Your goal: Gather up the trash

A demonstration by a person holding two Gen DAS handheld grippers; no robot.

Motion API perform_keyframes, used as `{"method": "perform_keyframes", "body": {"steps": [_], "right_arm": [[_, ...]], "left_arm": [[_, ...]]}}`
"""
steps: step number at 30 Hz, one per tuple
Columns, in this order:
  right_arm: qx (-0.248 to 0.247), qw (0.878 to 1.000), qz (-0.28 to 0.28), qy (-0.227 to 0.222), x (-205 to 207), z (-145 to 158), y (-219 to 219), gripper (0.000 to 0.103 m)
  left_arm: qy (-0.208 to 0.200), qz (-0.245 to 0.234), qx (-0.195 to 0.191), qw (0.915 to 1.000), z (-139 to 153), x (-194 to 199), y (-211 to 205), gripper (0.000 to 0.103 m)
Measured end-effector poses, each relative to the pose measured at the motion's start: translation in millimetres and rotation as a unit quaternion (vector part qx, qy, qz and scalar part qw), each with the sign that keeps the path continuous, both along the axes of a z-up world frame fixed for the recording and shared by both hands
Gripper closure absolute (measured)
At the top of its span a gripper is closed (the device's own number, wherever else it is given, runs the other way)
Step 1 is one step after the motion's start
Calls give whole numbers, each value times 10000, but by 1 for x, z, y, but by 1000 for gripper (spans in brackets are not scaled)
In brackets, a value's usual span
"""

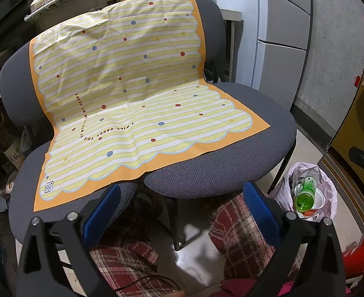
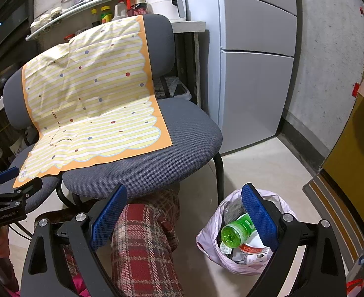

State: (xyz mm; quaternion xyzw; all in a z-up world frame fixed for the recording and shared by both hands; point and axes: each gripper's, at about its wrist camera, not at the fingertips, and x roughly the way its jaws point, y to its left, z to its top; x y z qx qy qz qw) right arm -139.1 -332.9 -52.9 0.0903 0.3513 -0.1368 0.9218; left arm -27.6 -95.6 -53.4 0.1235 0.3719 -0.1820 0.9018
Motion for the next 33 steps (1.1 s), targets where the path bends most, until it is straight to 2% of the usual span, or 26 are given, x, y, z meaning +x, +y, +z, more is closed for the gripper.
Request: {"method": "perform_keyframes", "body": {"steps": [33], "right_arm": [[6,10000,-44,13,1,-1,-2,10]], "left_arm": [[29,-17,-5,10000,-2,-1,-1,7]]}}
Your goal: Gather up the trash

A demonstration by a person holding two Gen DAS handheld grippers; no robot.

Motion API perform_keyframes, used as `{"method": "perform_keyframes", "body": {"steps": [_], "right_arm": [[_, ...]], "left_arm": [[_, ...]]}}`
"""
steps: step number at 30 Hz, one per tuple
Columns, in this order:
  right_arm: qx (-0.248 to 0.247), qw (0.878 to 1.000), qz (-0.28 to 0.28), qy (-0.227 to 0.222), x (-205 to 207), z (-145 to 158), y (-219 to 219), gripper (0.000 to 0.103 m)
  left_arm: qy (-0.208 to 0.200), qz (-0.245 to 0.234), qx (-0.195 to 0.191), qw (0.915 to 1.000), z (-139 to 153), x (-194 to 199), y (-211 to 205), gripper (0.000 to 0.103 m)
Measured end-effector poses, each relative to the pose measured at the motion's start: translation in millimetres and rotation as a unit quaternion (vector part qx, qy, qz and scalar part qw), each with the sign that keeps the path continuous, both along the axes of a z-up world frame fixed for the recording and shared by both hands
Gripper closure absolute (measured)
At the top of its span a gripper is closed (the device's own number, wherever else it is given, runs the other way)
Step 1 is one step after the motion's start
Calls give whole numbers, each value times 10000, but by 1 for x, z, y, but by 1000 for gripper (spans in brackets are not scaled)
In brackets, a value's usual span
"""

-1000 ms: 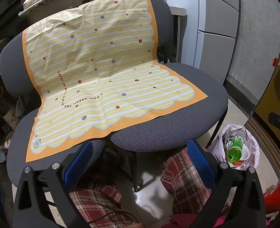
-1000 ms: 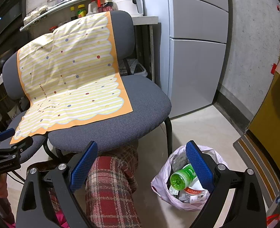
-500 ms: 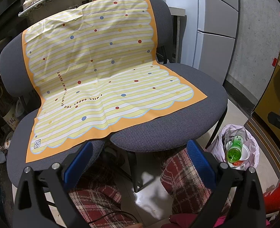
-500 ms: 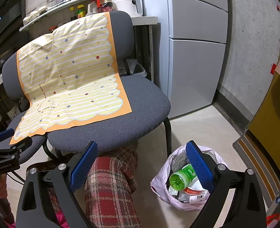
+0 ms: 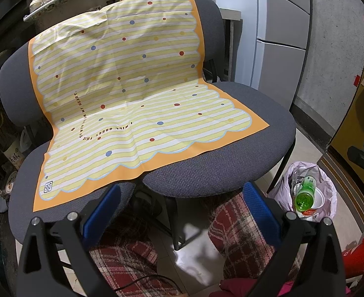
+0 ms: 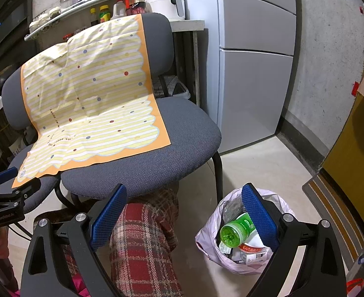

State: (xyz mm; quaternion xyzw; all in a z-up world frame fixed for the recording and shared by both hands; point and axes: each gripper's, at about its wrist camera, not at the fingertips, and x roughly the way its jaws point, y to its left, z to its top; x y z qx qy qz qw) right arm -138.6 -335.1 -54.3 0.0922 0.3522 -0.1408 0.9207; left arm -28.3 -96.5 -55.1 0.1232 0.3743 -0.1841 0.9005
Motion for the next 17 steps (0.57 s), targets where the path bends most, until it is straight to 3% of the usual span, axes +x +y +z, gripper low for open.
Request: {"method": "perform_keyframes", "body": {"steps": [6,10,17], "right_arm": [[24,10000,-18,28,0,-4,0,10],[80,9999,-15,69,5,-11,0,10],[225,9993,270,116,48,-18,2,10]], "left_arm": [[-95,-69,-201,9997,-2,-2,2,7],[-130,-48,-119,9998,-2,3,3,7],[-414,764,426,9953,9,43,50,7]]}}
